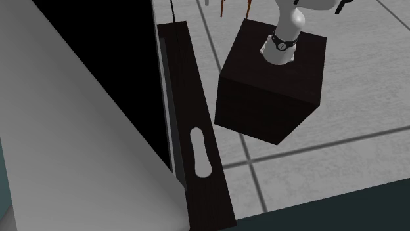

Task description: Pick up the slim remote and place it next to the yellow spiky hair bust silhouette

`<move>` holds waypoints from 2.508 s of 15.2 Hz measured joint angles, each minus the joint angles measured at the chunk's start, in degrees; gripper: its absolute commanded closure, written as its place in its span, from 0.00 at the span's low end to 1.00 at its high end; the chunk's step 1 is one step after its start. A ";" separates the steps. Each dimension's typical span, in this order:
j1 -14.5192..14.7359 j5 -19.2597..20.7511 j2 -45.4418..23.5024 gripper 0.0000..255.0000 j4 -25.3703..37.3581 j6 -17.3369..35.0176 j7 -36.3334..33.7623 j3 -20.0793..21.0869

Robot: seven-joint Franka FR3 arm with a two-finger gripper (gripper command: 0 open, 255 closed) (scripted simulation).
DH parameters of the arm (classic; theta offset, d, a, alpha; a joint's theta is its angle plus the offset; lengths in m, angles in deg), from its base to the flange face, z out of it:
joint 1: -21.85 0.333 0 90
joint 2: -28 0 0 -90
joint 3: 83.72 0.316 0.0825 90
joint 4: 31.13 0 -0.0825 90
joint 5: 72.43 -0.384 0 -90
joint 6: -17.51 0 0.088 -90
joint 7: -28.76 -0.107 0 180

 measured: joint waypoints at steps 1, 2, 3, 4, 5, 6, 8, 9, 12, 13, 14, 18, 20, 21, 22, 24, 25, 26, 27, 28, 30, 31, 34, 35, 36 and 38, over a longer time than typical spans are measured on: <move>0.00 0.00 0.00 0.00 0.00 0.00 0.00 0.00; 0.04 0.15 -0.06 0.00 -0.72 0.66 0.62 -0.32; 0.10 0.41 -0.71 0.00 -1.21 1.65 1.68 -0.93; 0.17 0.70 -1.73 0.00 -1.74 2.98 2.94 -1.63; 0.21 1.04 -2.70 0.00 -2.57 4.55 4.38 -2.46; 0.30 1.34 -4.00 0.00 -3.00 6.06 5.79 -3.25; 0.42 1.91 -5.74 0.00 -4.62 9.00 8.70 -4.84; 0.49 2.18 -6.82 0.00 -5.41 10.64 10.13 -5.62; 0.86 2.69 -11.15 0.00 -6.25 15.17 14.50 -7.99; 0.88 2.86 -12.86 0.00 -6.46 16.86 16.25 -9.05; 1.01 2.91 -14.57 0.00 -6.52 18.44 17.88 -9.92; 1.64 2.46 -21.68 0.00 -5.94 24.09 24.20 -13.00; 2.00 1.83 -25.50 0.00 -5.10 26.55 27.52 -14.42; 2.34 1.30 -27.60 0.00 -4.57 27.84 28.88 -14.84; 2.47 0.67 -29.94 0.00 -3.67 28.99 30.78 -15.60; 2.75 -0.72 -34.34 0.00 -2.37 31.45 34.35 -16.66; 2.80 -1.66 -36.86 0.00 -1.25 32.49 36.35 -17.19; 2.83 -2.39 -38.75 0.00 -0.90 33.65 38.04 -17.47; 2.69 -3.29 -40.92 0.00 0.36 34.18 40.02 -17.86; 2.68 -4.29 -43.25 0.00 1.76 34.75 41.71 -17.96; 2.24 -6.49 -48.14 0.00 4.03 36.56 45.49 -18.05; 2.01 -7.46 -50.41 0.00 5.23 37.22 47.09 -17.88; 0.49 -10.48 -57.67 0.00 9.36 39.15 52.41 -17.11; -0.09 -11.45 -60.35 0.00 11.29 39.59 53.94 -16.60; -0.74 -12.10 -62.79 0.00 13.61 39.34 55.30 -16.18; -1.70 -13.07 -67.02 0.00 16.96 39.72 57.50 -15.24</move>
